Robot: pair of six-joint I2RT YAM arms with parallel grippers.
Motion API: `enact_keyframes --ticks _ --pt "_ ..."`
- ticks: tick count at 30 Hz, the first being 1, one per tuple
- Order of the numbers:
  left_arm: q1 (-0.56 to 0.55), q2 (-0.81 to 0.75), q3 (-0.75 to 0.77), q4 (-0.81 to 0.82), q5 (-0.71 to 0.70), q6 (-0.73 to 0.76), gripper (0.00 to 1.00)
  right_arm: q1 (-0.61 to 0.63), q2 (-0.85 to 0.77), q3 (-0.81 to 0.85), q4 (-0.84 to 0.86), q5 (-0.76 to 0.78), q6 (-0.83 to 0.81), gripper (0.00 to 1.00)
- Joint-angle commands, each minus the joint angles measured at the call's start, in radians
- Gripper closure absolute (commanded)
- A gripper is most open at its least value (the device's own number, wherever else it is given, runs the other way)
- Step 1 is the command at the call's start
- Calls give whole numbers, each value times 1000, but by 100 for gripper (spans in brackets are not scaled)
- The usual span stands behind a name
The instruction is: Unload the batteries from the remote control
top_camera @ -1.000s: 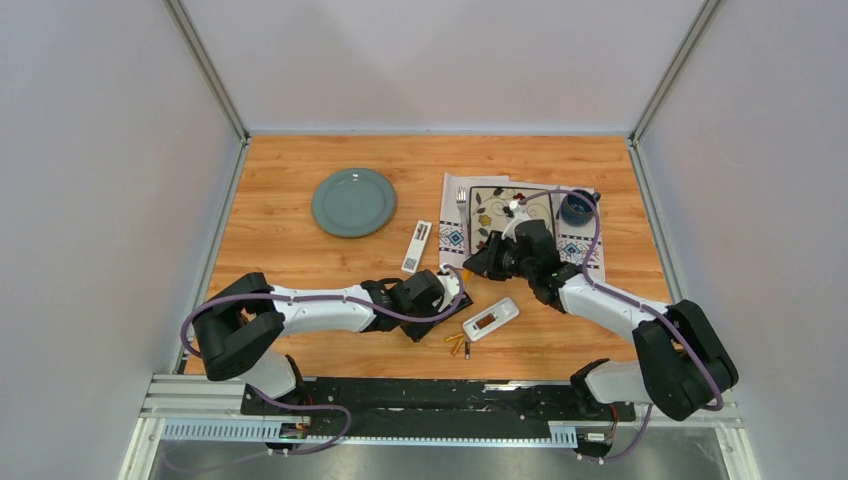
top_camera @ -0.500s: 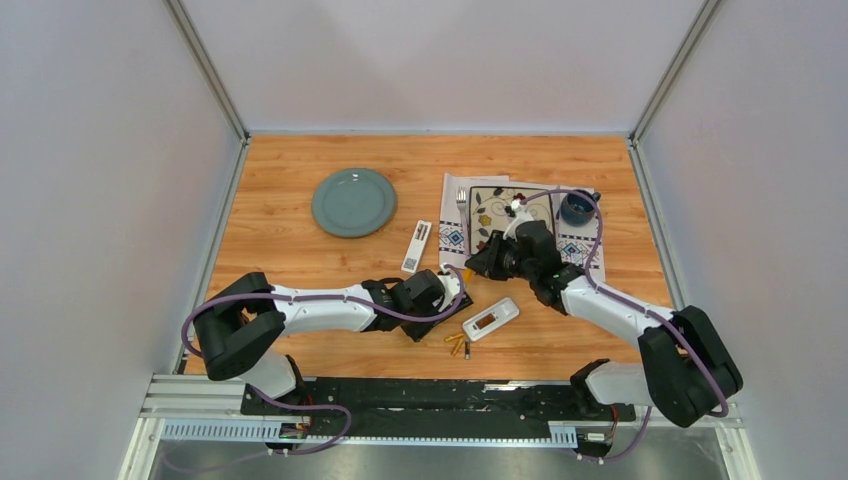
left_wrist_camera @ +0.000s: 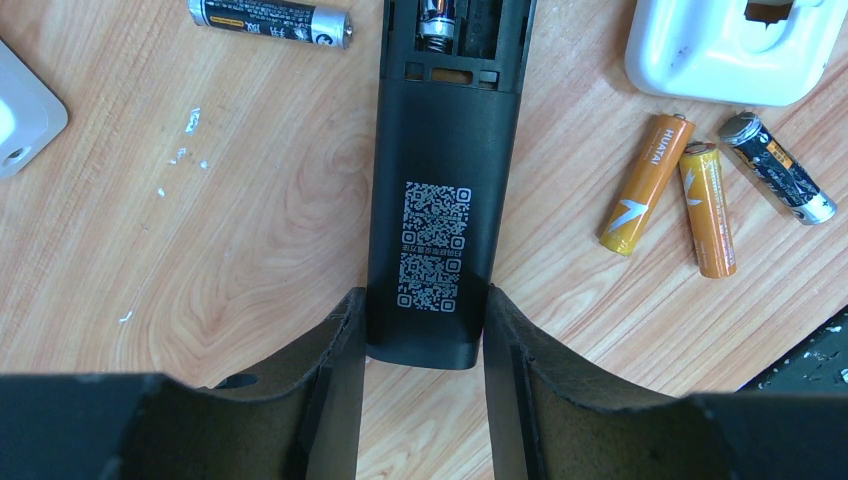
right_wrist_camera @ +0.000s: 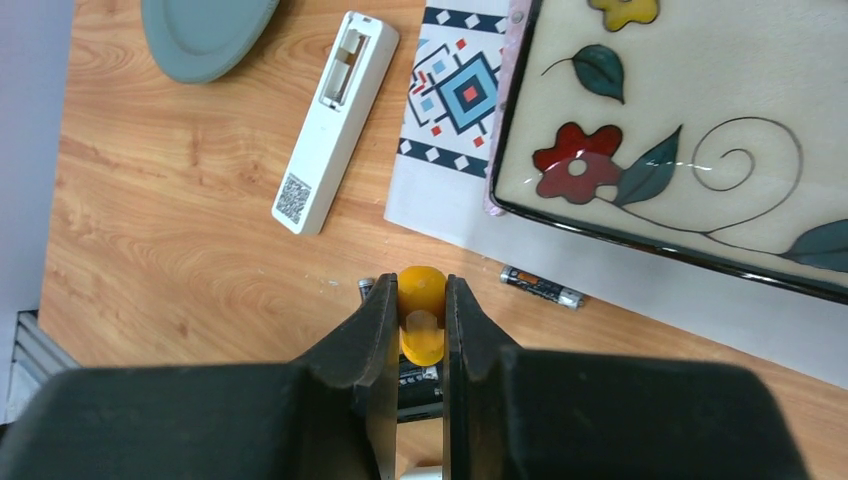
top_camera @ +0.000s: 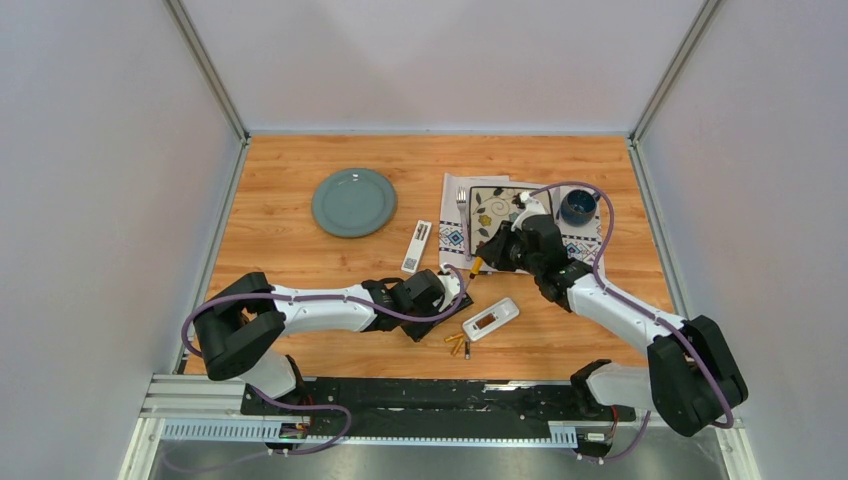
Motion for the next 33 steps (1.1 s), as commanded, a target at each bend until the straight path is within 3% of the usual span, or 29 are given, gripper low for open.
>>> enact_keyframes --ticks 1,33 --pt "-14 76 -43 -30 80 -20 100 -3 -29 50 -19 85 -54 100" --pt "-16 92 -35 -35 103 -17 100 0 -35 41 10 25 -61 100"
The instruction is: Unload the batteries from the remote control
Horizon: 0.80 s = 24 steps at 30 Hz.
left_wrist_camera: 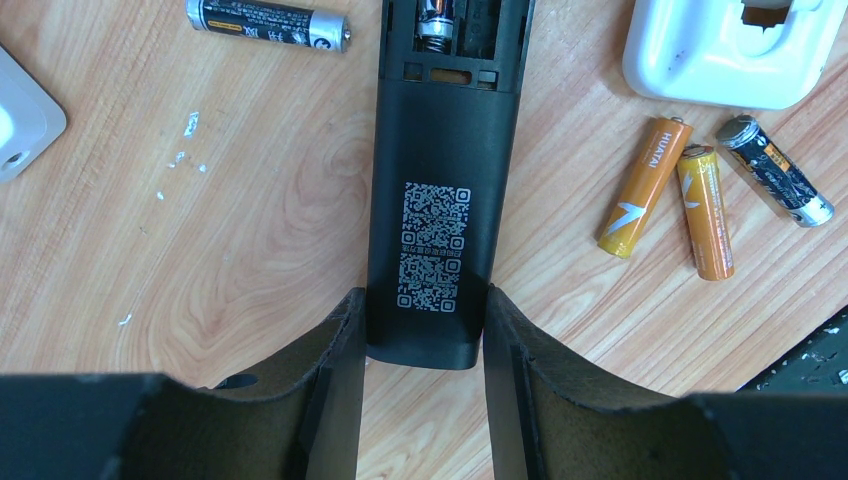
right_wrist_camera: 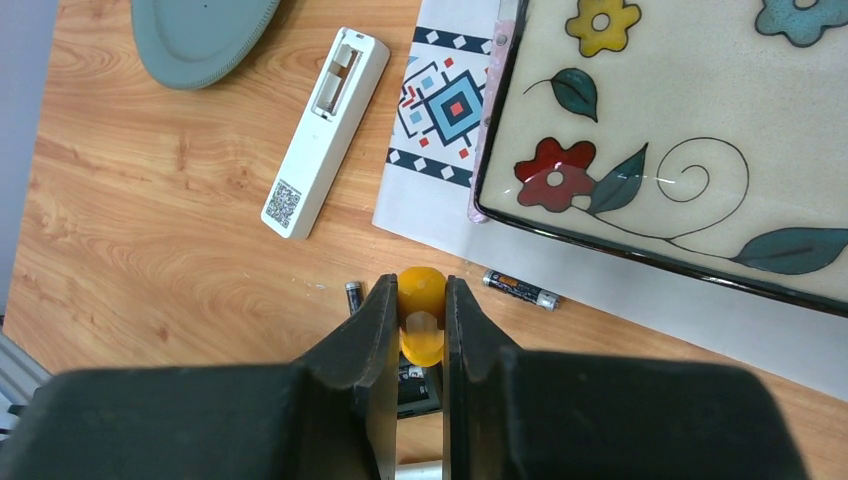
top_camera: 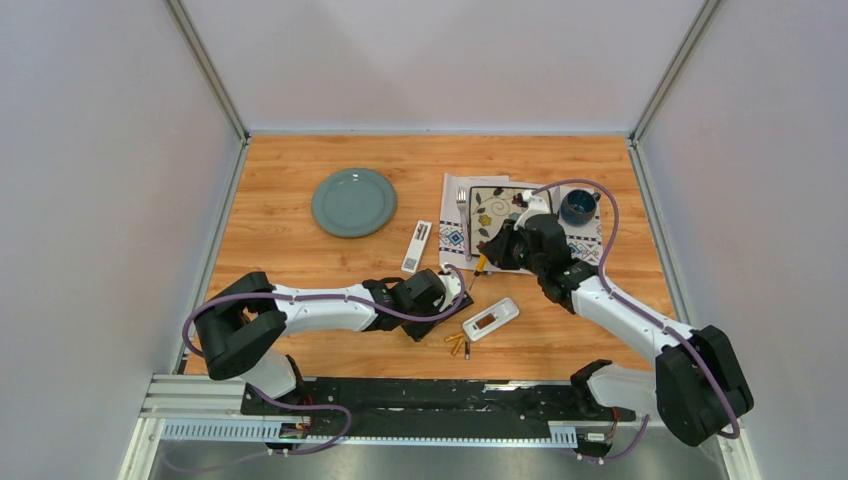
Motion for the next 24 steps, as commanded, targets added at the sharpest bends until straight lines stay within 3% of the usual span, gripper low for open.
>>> enact_keyframes --ticks 1,24 --pt "-14 84 -41 -33 99 -18 100 0 22 18 75 -35 4 100" --pt "-14 98 -33 -37 103 -16 100 17 28 10 40 19 -21 100"
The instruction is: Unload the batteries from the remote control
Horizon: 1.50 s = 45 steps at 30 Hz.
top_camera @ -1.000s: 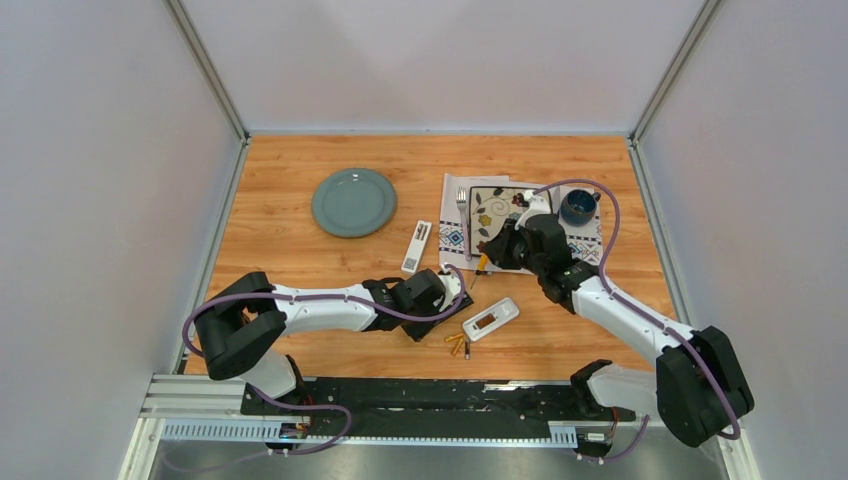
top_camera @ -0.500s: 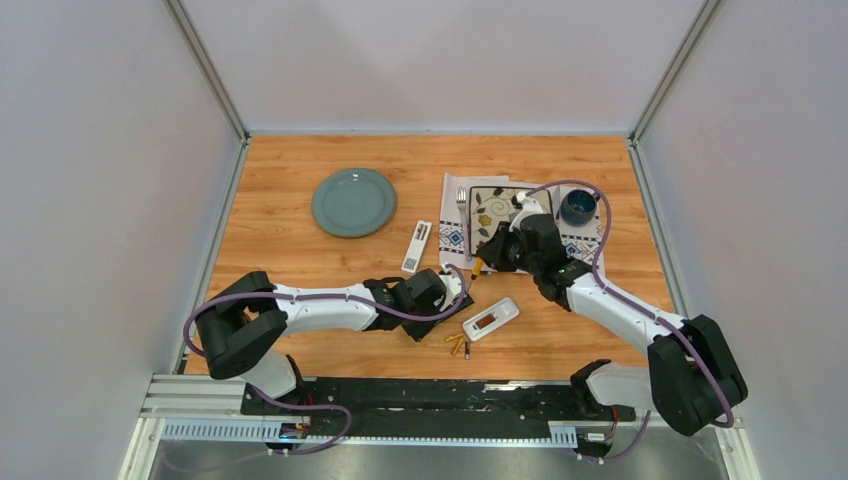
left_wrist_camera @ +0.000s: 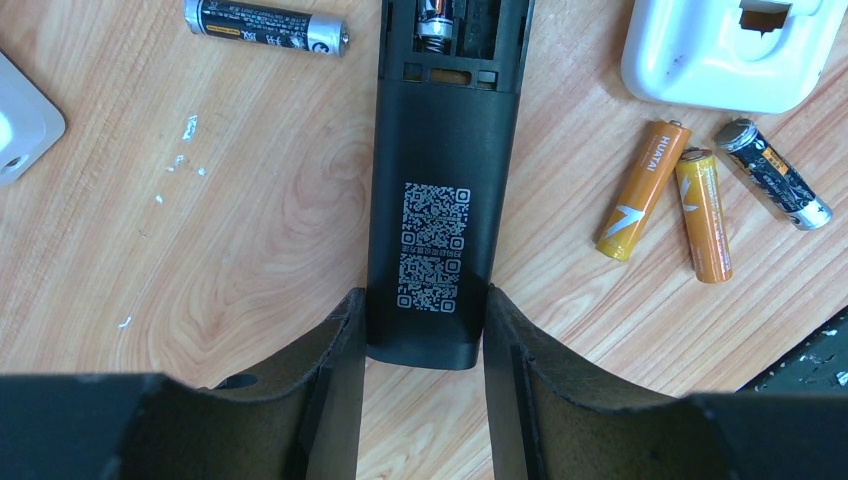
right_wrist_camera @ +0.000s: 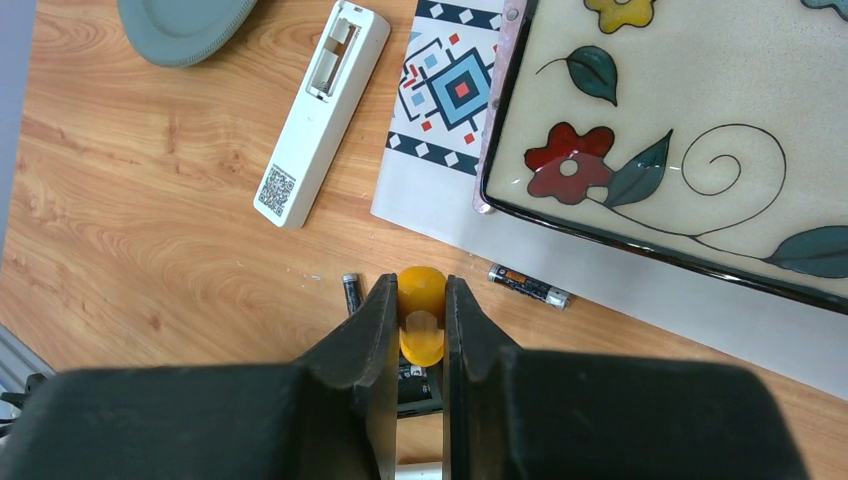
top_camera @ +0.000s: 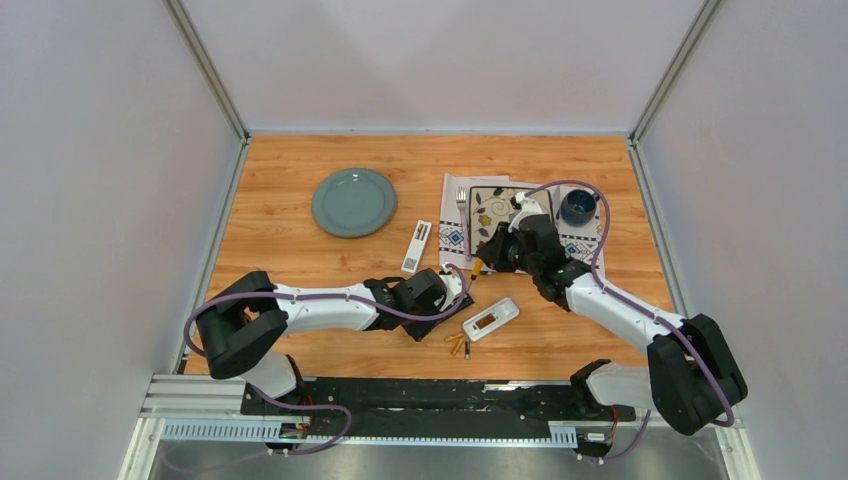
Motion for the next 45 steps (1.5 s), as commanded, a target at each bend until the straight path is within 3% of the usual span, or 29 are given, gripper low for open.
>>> enact_keyframes --ticks 1,45 --pt "-14 89 -42 -31 101 -16 100 5 -29 10 13 41 -24 100" --pt "-19 109 -30 -40 106 -16 100 37 24 -21 32 37 -22 100"
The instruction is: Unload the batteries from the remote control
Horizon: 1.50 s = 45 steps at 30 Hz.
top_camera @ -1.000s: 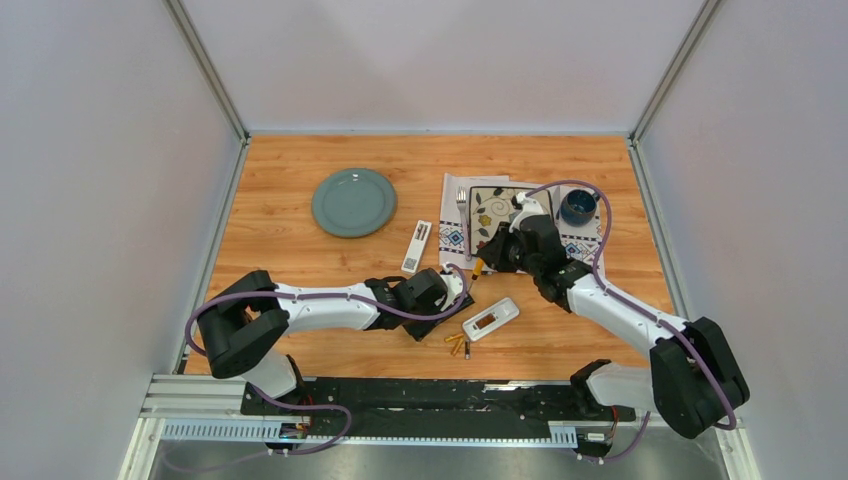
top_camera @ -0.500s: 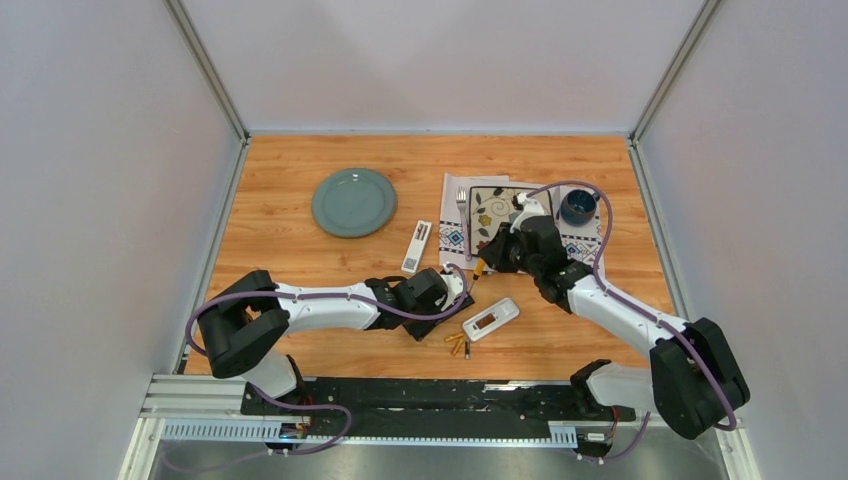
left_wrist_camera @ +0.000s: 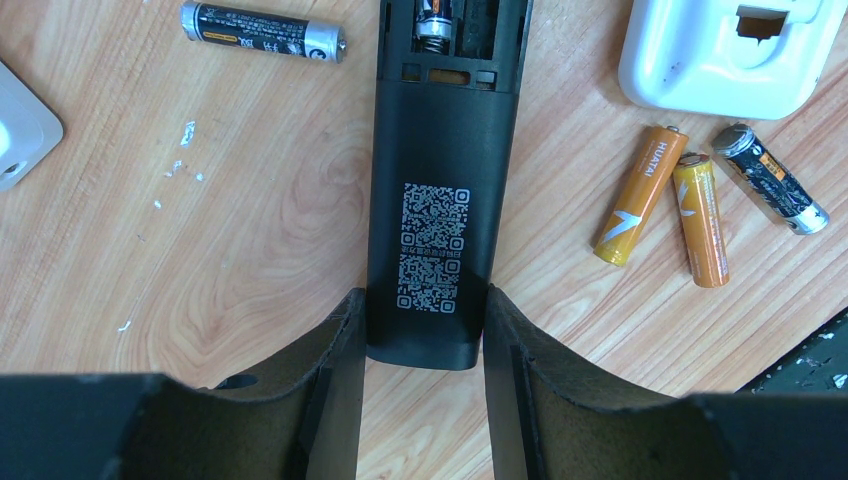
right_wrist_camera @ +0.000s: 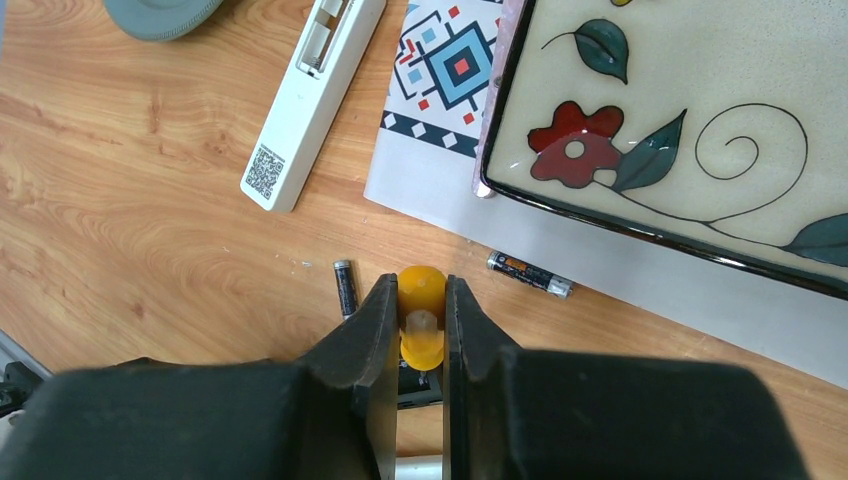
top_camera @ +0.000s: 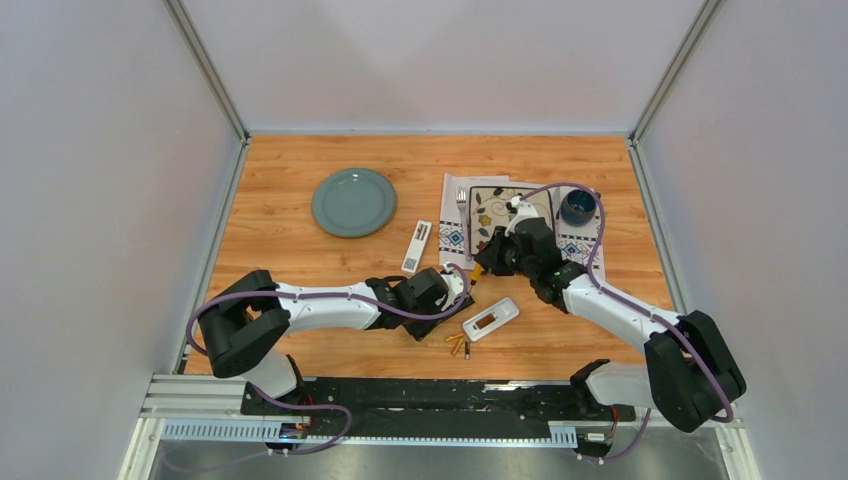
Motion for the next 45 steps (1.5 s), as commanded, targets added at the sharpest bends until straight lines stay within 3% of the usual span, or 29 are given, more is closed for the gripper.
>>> enact_keyframes --ticks 1,12,24,45 --pt "-18 91 -45 -29 104 -16 100 12 8 -6 27 30 -13 100" --pt "-21 94 -45 -29 101 -15 100 14 -93 2 26 131 -16 100" --pt "-23 101 -40 -34 101 -13 100 20 4 20 39 102 -11 100" --pt "-24 111 -34 -37 103 -10 100 28 -84 21 24 102 -14 100"
